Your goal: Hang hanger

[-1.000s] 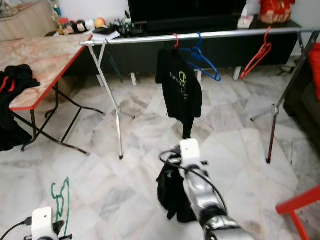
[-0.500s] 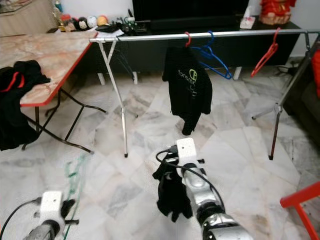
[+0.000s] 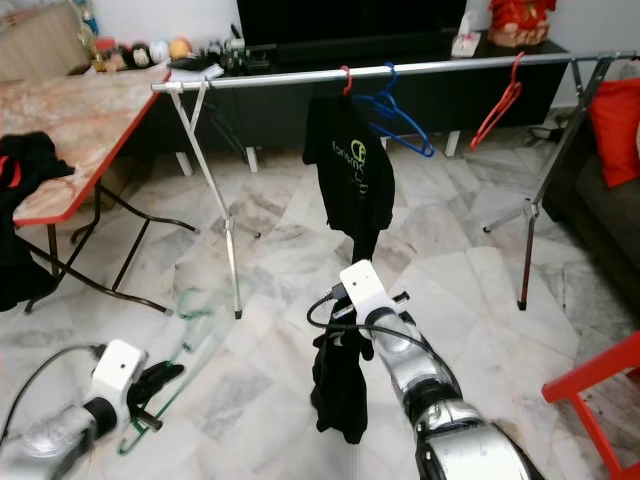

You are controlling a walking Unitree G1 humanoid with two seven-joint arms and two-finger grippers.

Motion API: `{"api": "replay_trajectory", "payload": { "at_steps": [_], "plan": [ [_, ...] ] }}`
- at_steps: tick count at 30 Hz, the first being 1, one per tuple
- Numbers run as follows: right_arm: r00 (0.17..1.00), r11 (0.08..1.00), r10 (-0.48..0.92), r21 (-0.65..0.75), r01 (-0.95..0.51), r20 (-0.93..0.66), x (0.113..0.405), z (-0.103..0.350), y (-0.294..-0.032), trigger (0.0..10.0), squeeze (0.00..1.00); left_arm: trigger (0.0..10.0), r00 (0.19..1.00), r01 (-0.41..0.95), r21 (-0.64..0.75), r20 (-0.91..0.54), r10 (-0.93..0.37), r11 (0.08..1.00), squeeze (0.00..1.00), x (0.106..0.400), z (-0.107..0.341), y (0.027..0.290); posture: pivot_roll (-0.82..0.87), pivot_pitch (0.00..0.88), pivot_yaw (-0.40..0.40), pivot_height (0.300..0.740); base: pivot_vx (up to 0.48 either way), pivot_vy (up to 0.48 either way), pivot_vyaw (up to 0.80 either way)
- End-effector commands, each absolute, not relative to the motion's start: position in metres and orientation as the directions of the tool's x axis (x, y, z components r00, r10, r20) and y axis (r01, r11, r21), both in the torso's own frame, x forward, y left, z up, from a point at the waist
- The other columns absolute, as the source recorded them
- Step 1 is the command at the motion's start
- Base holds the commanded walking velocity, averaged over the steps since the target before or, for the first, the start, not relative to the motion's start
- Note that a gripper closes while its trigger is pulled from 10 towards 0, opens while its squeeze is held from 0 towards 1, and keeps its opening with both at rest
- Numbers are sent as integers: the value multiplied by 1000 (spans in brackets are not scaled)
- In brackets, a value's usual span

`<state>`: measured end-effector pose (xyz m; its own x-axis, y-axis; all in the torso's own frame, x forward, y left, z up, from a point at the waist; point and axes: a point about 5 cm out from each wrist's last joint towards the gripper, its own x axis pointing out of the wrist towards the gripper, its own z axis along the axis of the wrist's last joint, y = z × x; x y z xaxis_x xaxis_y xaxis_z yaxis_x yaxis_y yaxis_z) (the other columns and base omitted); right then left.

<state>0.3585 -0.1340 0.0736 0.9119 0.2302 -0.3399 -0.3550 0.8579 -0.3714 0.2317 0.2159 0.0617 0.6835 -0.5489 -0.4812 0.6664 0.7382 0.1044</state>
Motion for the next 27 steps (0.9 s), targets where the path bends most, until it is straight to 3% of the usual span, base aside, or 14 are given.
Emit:
{"api": "replay_trajectory", "payload": {
  "at_steps": [1, 6, 16, 20, 27],
  "plan": [
    [897, 838, 268, -374, -397, -352, 360, 76, -124, 10000, 0, 10000, 609, 717, 31, -514, -604, 697, 0, 223, 62, 209, -48, 0, 93, 740, 0, 0, 0],
    [879, 819, 298, -373, -436, -373, 360, 76, -114, 10000, 0, 10000, 498, 792, -28, -548, -672, 610, 0, 211, 80, 199, -40, 0, 91, 740, 0, 0, 0],
    [866, 802, 326, -373, -466, -380, 361, 78, -105, 10000, 0, 10000, 406, 828, -78, -599, -690, 555, 0, 203, 88, 197, -39, 0, 88, 740, 0, 0, 0],
    [865, 802, 326, -373, -467, -382, 361, 78, -105, 10000, 0, 10000, 399, 825, -88, -609, -685, 558, 0, 202, 90, 196, -37, 0, 87, 740, 0, 0, 0],
    [860, 801, 339, -363, -476, -380, 362, 80, -102, 10000, 0, 10000, 472, 789, -30, -608, -638, 613, 0, 214, 91, 200, -29, 0, 86, 740, 0, 0, 0]
  ]
}}
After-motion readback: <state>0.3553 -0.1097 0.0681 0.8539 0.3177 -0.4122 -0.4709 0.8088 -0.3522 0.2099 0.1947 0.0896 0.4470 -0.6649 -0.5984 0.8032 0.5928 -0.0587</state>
